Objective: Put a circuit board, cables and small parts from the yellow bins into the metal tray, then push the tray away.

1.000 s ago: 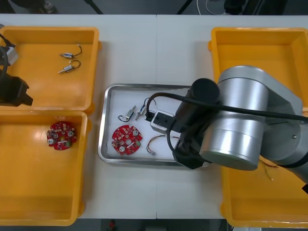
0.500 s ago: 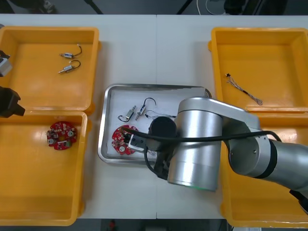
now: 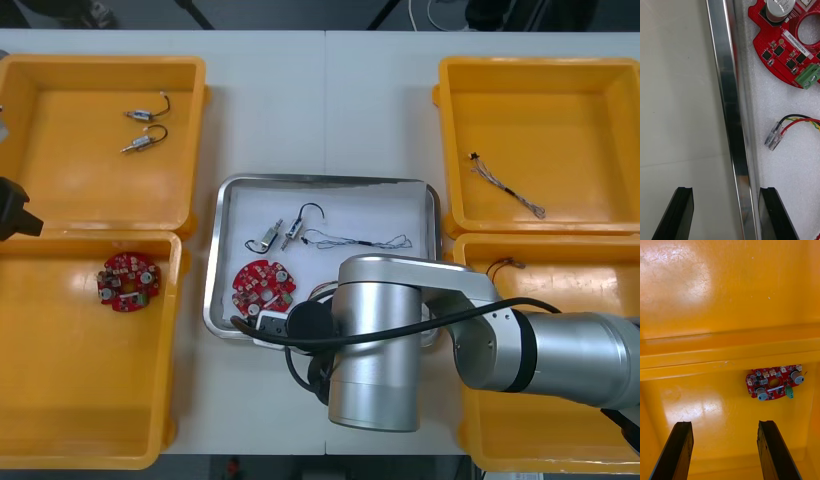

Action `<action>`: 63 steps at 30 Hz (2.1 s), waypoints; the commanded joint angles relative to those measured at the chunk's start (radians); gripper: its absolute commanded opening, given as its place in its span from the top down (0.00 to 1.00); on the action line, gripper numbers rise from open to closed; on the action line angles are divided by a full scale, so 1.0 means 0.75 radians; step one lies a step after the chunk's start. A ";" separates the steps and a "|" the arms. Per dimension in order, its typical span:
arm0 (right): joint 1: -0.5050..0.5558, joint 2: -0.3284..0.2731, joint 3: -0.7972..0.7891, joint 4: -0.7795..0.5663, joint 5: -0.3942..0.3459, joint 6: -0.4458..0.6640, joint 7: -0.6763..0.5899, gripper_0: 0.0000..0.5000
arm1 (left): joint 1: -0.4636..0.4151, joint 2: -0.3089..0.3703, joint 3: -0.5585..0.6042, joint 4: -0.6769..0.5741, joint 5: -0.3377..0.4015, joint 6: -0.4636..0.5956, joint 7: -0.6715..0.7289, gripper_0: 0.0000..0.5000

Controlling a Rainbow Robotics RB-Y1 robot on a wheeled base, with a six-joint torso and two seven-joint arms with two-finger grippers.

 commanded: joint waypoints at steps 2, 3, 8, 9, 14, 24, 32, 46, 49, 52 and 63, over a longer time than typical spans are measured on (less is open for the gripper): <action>-0.048 0.060 0.058 0.030 0.054 -0.029 0.070 0.00 | 0.064 0.062 0.070 -0.091 0.020 0.009 0.057 0.00; -0.048 0.064 0.066 0.042 0.060 -0.040 0.070 0.00 | 0.066 0.062 0.074 -0.093 0.024 0.009 0.061 0.00; -0.048 0.081 0.097 0.087 0.107 -0.081 0.070 0.00 | 0.080 0.062 0.087 -0.093 0.032 0.009 0.074 0.00; -0.048 0.087 0.101 0.097 0.113 -0.089 0.070 0.00 | 0.090 0.062 0.095 -0.097 0.038 0.009 0.076 0.00; -0.048 0.099 0.109 0.138 0.117 -0.119 0.072 0.00 | 0.143 0.062 0.128 -0.134 0.056 0.009 0.086 0.00; -0.048 0.099 0.137 0.142 0.158 -0.117 0.072 0.00 | 0.172 0.062 0.142 -0.136 0.050 0.009 0.088 0.00; -0.064 0.099 0.137 0.142 0.158 -0.103 0.074 1.00 | 0.172 0.062 0.142 -0.136 0.050 0.009 0.088 0.00; -0.230 0.076 0.236 0.142 0.175 -0.089 0.076 1.00 | 0.172 0.062 0.142 -0.136 0.050 0.009 0.088 0.00; -0.250 0.064 0.246 0.142 0.191 -0.089 0.078 1.00 | 0.172 0.062 0.142 -0.136 0.050 0.009 0.088 0.00; -0.267 0.058 0.246 0.142 0.220 -0.089 0.082 1.00 | 0.172 0.062 0.142 -0.136 0.050 0.009 0.088 0.00; -0.350 0.087 0.246 0.263 0.312 -0.089 0.094 1.00 | 0.172 0.062 0.142 -0.136 0.050 0.009 0.088 0.00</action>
